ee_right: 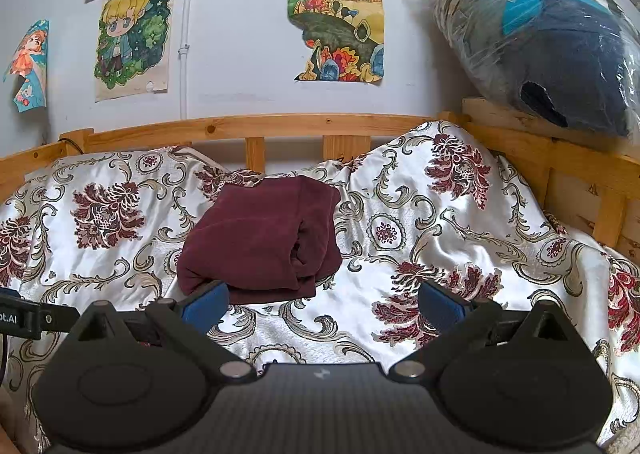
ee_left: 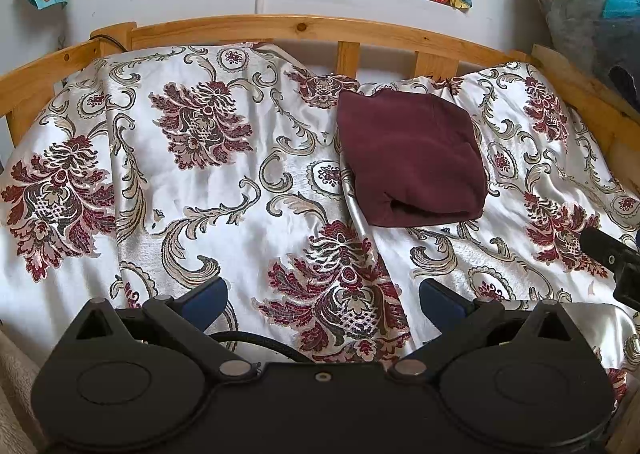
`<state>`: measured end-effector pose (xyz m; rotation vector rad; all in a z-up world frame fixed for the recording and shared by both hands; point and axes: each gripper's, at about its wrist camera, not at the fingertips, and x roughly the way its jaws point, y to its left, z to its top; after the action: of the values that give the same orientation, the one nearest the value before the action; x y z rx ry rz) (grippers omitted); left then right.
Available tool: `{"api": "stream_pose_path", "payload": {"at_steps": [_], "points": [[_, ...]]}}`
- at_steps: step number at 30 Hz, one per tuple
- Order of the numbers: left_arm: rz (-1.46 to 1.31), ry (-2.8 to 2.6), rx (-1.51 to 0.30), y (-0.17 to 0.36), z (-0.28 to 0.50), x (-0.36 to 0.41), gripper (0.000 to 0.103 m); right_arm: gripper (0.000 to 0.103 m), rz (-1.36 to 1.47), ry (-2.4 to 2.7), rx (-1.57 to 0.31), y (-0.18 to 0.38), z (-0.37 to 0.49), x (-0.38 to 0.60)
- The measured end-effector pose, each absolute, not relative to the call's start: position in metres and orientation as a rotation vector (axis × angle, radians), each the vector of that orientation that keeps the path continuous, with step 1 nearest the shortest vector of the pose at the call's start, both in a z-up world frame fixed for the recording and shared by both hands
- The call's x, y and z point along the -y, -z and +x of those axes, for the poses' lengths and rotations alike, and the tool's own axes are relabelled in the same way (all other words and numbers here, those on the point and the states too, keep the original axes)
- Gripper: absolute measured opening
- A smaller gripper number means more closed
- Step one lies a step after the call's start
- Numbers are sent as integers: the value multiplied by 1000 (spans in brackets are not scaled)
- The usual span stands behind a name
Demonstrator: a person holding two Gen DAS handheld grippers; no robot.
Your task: Fold small clothes
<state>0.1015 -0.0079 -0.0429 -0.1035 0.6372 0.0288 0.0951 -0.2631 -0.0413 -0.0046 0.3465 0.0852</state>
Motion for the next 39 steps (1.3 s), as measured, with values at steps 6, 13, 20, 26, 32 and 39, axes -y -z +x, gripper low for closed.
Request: {"api": "stream_pose_path", "payload": {"at_steps": [6, 13, 20, 26, 32, 39], "points": [[-103, -29, -638, 42, 102, 8, 102, 103, -4, -85, -347, 41, 95, 263], [-102, -29, -638, 42, 103, 9, 102, 103, -4, -85, -347, 41, 95, 263], [-107, -25, -627, 42, 101, 9, 102, 103, -3, -84, -346, 41, 95, 263], [-124, -34, -603, 37, 97, 4, 102, 103, 0, -84, -347, 41, 95, 264], [-109, -40, -610, 36, 97, 6, 102, 103, 1, -83, -346, 41, 95, 264], [-108, -45, -614, 36, 97, 5, 102, 103, 0, -84, -347, 41, 95, 264]]}}
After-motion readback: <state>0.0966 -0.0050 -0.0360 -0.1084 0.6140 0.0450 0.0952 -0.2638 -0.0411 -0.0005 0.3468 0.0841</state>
